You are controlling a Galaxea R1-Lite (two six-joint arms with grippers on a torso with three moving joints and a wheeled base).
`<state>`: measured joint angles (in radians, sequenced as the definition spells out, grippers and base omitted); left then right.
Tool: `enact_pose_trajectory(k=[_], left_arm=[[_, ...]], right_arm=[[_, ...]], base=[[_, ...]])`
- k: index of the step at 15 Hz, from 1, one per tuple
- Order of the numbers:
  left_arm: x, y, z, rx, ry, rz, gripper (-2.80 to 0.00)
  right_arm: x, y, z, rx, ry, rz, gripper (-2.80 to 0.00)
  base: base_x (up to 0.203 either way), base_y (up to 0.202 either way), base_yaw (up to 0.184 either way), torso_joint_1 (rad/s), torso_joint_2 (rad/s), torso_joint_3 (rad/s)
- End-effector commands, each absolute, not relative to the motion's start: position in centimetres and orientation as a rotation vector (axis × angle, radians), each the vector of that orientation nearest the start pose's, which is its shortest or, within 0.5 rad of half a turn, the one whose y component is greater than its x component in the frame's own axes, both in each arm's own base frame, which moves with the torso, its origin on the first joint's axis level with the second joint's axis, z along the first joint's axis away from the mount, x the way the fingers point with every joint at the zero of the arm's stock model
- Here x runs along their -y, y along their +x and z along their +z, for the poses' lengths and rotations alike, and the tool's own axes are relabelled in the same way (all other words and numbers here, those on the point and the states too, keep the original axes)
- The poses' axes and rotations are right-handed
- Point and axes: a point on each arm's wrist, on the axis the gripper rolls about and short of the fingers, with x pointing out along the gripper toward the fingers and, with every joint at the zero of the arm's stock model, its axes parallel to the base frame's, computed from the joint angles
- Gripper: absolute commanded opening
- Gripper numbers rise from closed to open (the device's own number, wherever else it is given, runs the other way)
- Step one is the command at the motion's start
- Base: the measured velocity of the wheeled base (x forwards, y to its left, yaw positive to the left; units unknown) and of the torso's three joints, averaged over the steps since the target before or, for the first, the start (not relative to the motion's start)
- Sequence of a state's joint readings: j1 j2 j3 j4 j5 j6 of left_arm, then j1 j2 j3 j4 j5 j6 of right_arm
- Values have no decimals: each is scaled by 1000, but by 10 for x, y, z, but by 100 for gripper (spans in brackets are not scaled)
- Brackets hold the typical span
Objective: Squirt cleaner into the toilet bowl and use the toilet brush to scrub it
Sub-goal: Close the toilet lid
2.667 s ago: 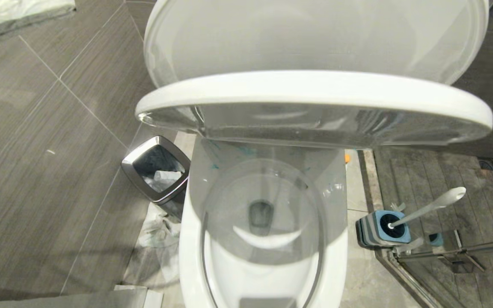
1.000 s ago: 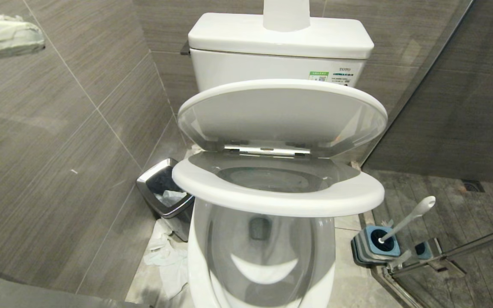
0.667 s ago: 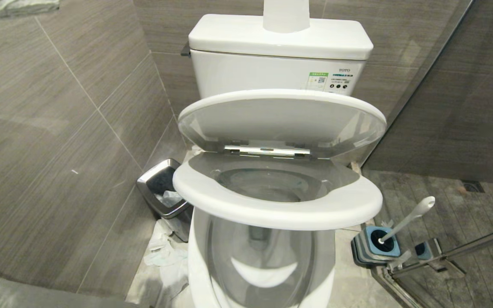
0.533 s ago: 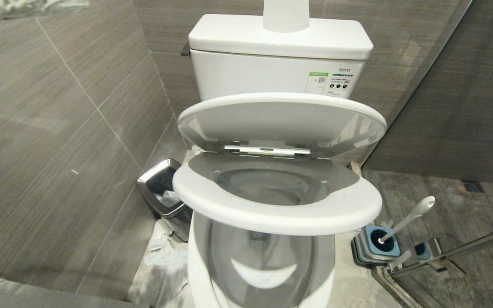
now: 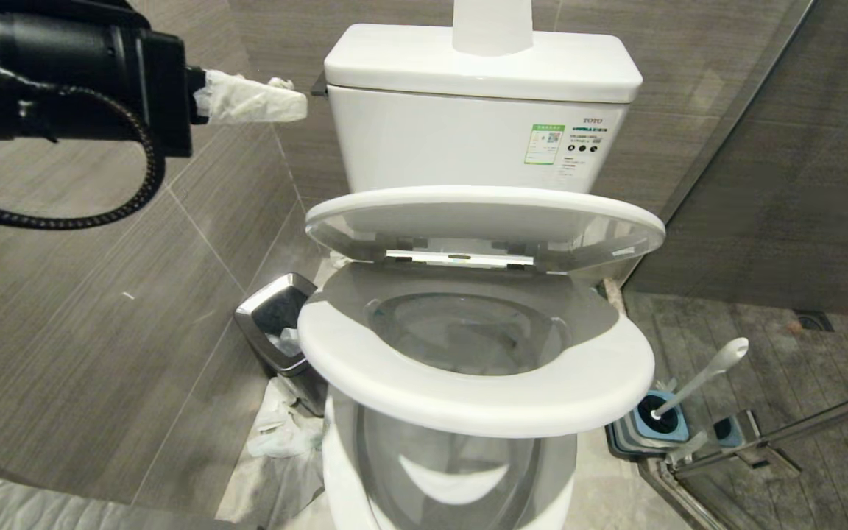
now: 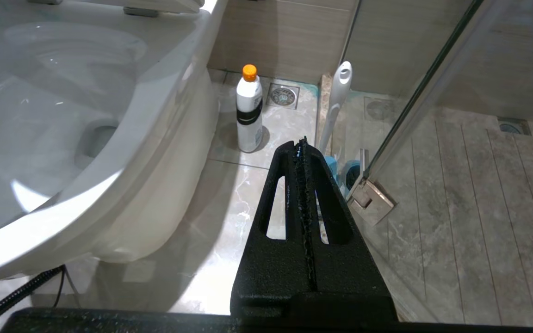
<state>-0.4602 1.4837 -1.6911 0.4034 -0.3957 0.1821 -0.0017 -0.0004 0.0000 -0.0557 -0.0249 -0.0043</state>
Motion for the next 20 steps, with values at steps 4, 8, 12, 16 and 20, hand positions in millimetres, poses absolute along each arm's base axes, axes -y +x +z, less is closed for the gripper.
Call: enact_pose_trajectory(k=[4, 8, 12, 16, 20], left_arm=[[130, 230, 363, -240, 178, -895, -280], [148, 227, 330, -378, 198, -962, -280], [160, 215, 284, -559, 231, -965, -280], [166, 219, 265, -633, 250, -919, -280], [171, 224, 240, -746, 226, -861, -280]], right_arm=[[1, -21, 74, 32, -4, -26, -280], [1, -21, 74, 31, -4, -26, -280], [1, -21, 74, 32, -4, -26, -280], [1, -21, 74, 31, -4, -26, -280], [1, -21, 74, 32, -4, -26, -280]], base=[[0, 0, 0, 0, 0, 0], [0, 0, 0, 0, 0, 0], [0, 0, 0, 0, 0, 0], [0, 0, 0, 0, 0, 0], [0, 0, 0, 0, 0, 0]])
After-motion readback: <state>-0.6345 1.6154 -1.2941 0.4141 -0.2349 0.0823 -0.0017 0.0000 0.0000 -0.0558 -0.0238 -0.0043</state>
